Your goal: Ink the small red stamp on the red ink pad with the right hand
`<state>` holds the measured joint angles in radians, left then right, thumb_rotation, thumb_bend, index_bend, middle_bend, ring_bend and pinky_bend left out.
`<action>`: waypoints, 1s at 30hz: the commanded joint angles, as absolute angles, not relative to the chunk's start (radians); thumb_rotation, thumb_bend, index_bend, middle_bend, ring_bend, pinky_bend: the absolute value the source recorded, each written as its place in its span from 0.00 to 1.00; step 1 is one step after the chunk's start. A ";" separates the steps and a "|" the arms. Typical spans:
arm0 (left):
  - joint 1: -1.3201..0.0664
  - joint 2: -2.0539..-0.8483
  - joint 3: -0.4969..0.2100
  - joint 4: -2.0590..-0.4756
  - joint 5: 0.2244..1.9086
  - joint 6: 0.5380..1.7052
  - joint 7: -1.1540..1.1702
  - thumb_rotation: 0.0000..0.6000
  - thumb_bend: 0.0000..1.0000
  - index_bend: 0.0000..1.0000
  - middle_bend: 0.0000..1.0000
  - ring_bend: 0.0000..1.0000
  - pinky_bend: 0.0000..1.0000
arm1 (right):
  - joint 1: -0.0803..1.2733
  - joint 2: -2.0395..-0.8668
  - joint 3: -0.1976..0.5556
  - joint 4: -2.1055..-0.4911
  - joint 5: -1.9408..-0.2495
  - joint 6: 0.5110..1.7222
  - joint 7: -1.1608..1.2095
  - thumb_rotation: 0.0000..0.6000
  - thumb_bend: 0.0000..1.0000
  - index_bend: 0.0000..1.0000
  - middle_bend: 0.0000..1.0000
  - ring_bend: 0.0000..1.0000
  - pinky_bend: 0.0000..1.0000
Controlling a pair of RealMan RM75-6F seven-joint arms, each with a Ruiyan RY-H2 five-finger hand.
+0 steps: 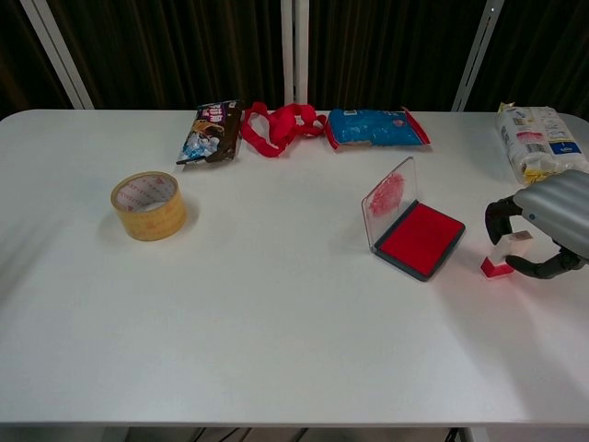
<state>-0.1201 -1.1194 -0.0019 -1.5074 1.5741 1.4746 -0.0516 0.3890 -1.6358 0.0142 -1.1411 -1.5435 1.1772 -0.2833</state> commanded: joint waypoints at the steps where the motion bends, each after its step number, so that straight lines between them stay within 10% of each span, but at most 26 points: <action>1: -0.120 -1.118 -0.002 -1.508 1.574 1.474 -0.053 0.61 0.00 0.04 0.08 0.09 0.19 | 0.389 -1.639 0.016 -1.138 -1.541 1.179 -0.286 1.00 0.26 0.53 0.49 0.87 1.00; 20: -0.122 -1.108 0.002 -1.509 1.577 1.470 -0.083 0.61 0.00 0.04 0.08 0.09 0.20 | 0.404 -1.573 0.050 -1.249 -1.546 1.227 -0.291 1.00 0.30 0.60 0.56 0.87 1.00; 30: -0.120 -1.103 0.000 -1.517 1.575 1.475 -0.070 0.61 0.00 0.04 0.08 0.09 0.20 | 0.556 -1.448 0.121 -1.488 -1.395 0.944 -0.460 1.00 0.32 0.64 0.58 0.87 1.00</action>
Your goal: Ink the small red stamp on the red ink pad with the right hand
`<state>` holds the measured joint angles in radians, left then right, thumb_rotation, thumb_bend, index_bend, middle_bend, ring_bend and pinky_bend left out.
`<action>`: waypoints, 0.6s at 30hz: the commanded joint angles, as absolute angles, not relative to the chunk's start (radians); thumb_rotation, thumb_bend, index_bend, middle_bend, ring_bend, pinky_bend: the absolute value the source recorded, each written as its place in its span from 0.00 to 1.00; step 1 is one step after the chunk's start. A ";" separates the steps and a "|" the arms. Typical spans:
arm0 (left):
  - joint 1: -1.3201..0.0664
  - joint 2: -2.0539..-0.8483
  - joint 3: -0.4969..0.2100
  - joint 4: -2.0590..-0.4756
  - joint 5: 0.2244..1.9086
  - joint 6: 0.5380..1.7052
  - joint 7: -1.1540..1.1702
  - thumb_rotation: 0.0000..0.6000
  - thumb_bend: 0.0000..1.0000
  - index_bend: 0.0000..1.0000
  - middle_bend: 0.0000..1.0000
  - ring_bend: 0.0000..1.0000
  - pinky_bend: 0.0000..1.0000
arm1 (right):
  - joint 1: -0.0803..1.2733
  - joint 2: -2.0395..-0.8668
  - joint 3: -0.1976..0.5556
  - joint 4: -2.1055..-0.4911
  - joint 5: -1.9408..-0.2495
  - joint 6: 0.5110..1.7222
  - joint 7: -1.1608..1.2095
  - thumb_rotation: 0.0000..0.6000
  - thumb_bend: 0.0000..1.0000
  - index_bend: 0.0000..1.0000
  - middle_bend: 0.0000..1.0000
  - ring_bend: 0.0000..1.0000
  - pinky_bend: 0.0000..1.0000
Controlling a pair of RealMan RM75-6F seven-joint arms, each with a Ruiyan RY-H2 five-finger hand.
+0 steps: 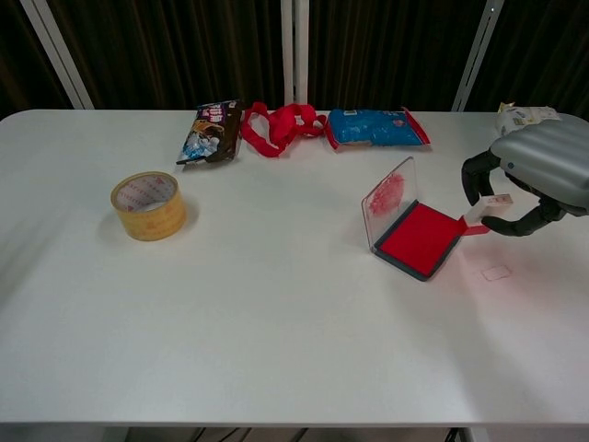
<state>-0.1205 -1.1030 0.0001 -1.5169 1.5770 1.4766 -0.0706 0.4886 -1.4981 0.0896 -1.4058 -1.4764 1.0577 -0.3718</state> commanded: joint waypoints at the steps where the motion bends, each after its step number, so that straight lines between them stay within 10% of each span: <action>1: -0.120 -1.103 0.000 -1.517 1.573 1.474 -0.070 0.61 0.00 0.04 0.08 0.09 0.20 | 0.566 -1.446 0.123 -1.495 -1.378 0.926 -0.483 1.00 0.32 0.64 0.58 0.87 1.00; 18: -0.126 -1.104 -0.004 -1.505 1.568 1.466 -0.079 0.61 0.00 0.04 0.08 0.09 0.20 | 0.660 -1.535 0.124 -1.454 -1.217 0.849 -0.594 1.00 0.32 0.66 0.59 0.87 1.00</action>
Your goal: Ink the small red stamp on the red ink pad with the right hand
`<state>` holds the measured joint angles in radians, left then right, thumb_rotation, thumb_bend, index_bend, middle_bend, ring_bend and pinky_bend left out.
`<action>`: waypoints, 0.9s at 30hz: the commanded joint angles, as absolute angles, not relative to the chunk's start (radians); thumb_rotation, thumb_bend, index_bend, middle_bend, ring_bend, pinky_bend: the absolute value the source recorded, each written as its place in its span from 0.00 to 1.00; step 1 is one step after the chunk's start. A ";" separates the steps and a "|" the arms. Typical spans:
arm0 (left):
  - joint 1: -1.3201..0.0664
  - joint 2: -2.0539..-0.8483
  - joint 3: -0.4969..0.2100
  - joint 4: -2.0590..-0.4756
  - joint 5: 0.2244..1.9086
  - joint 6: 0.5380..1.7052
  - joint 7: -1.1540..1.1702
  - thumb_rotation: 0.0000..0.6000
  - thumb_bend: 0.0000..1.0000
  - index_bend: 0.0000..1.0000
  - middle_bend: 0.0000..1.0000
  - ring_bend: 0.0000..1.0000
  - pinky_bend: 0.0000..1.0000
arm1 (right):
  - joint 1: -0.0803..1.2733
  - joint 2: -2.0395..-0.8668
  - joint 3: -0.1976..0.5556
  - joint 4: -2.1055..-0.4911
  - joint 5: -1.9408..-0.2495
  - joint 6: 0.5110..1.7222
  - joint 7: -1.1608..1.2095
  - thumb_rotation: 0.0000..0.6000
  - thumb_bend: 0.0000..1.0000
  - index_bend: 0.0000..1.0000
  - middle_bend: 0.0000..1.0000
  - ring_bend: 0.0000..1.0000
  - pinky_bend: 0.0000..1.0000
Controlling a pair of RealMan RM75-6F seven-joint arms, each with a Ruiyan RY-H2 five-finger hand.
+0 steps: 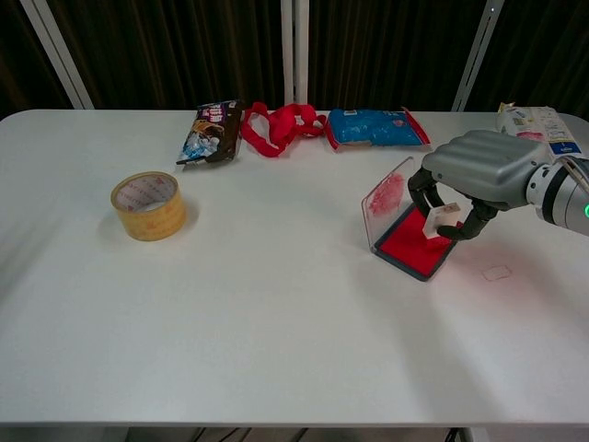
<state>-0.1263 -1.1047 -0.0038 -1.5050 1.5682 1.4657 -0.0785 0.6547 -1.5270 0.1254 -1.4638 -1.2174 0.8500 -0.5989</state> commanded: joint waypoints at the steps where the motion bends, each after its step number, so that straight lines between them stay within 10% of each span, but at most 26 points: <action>1: -0.126 -1.104 -0.005 -1.504 1.567 1.466 -0.080 0.61 0.00 0.04 0.08 0.09 0.20 | 0.664 -1.541 0.122 -1.446 -1.216 0.848 -0.589 1.00 0.32 0.66 0.59 0.87 1.00; 27: -0.135 -1.093 -0.007 -1.520 1.562 1.453 -0.066 0.61 0.00 0.04 0.08 0.09 0.20 | 0.687 -1.562 0.090 -1.390 -1.233 0.887 -0.494 1.00 0.34 0.69 0.62 0.87 1.00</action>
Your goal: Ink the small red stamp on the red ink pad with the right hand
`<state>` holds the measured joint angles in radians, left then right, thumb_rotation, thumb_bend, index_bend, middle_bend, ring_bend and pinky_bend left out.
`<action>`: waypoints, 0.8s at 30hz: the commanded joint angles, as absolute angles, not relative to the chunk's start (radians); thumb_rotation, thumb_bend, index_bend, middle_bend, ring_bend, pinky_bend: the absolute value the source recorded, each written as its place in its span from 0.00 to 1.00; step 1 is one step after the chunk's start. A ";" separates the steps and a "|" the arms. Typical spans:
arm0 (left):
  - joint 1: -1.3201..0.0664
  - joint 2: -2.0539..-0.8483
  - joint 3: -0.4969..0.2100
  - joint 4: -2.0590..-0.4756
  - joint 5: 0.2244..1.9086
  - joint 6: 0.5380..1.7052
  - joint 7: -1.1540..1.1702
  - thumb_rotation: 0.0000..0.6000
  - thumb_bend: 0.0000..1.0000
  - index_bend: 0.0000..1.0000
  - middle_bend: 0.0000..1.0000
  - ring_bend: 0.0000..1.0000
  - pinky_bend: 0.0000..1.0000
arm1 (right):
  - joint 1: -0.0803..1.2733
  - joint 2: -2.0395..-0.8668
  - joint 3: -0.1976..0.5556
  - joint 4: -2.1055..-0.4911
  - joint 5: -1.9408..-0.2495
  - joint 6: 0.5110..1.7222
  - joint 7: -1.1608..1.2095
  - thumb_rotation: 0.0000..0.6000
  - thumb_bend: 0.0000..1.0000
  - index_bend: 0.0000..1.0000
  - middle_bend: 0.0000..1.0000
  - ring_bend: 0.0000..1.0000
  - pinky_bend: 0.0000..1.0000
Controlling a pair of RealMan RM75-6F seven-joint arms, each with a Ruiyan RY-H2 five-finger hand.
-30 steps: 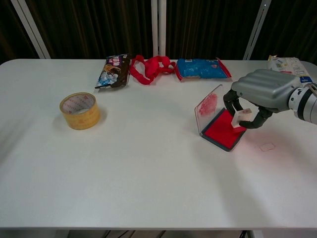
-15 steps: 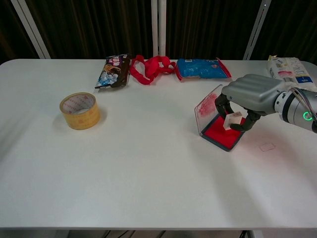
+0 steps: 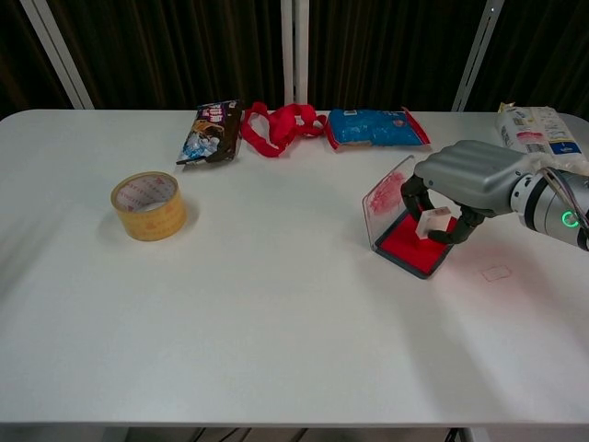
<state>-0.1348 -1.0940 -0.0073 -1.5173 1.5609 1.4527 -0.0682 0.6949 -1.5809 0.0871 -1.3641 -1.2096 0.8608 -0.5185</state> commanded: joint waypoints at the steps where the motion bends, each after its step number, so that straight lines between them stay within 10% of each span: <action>1: -0.135 -1.093 -0.007 -1.522 1.562 1.453 -0.064 0.61 0.00 0.04 0.08 0.09 0.20 | 0.684 -1.552 0.090 -1.404 -1.243 0.900 -0.484 1.00 0.34 0.69 0.62 0.87 1.00; 24: -0.136 -1.099 -0.001 -1.546 1.576 1.458 -0.029 0.63 0.00 0.04 0.08 0.09 0.20 | 0.543 -1.445 -0.037 -1.399 -1.383 1.007 -0.311 1.00 0.33 0.67 0.59 0.87 1.00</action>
<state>-0.1364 -1.0995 -0.0012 -1.5460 1.5756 1.4575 -0.0298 0.5468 -1.4403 -0.0326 -1.4065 -1.3771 1.0100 -0.3193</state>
